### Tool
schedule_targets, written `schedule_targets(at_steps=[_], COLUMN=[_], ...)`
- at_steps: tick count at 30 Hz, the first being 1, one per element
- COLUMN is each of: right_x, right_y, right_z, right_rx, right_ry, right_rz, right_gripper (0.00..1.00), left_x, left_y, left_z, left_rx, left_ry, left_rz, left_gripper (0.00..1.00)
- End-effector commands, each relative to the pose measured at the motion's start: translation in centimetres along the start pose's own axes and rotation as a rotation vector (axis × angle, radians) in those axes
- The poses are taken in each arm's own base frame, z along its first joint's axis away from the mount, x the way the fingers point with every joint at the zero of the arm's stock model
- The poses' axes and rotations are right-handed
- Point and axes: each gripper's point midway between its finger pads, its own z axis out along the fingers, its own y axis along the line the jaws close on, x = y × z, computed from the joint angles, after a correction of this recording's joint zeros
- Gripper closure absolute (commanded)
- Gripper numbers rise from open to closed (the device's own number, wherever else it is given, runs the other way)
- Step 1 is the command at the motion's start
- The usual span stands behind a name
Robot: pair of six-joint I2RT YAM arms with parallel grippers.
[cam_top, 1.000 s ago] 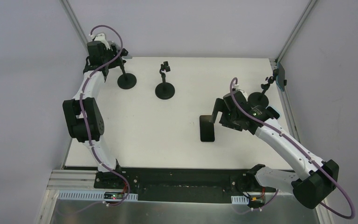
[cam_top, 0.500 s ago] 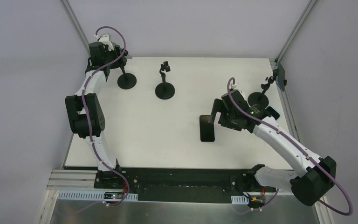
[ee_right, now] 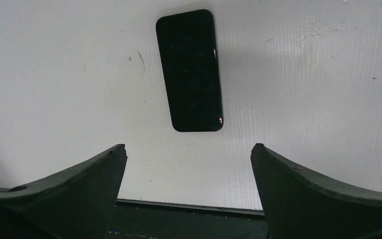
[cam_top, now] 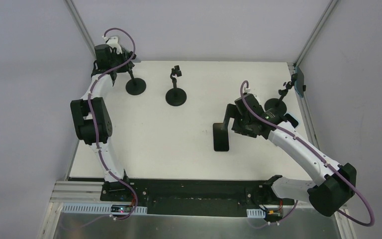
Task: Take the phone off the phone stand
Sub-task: Move the phone stand with the phone to the center of the board.
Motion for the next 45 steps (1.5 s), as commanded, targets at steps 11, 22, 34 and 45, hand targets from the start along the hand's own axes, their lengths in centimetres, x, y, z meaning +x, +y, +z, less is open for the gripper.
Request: schedule_targets(at_steps=[11,22,34,45], right_x=[-1.5,-0.4,1.0,1.8], right_y=[1.5,2.6,4.0,6.2], right_z=[-3.1,-5.7,-8.4,-10.5], right_rx=[-0.103,-0.288,-0.490,-0.673], right_ry=[-0.061,-0.105,-0.128,-0.121], right_rz=[0.001,-0.016,-0.100,-0.121], right_gripper=[0.01,0.02,0.02,0.01], left_x=[0.1,4.1,11.6,17.0], left_y=[-8.9,-17.6,-24.9,-32.3], left_z=[-4.7,-14.4,-24.8,-34.2], left_rx=[0.305,0.449,0.710,1.240], left_ry=[-0.011,-0.017,0.016,0.051], left_rz=[0.064,0.172,0.191,0.379], left_gripper=[1.00,1.00,1.00,1.00])
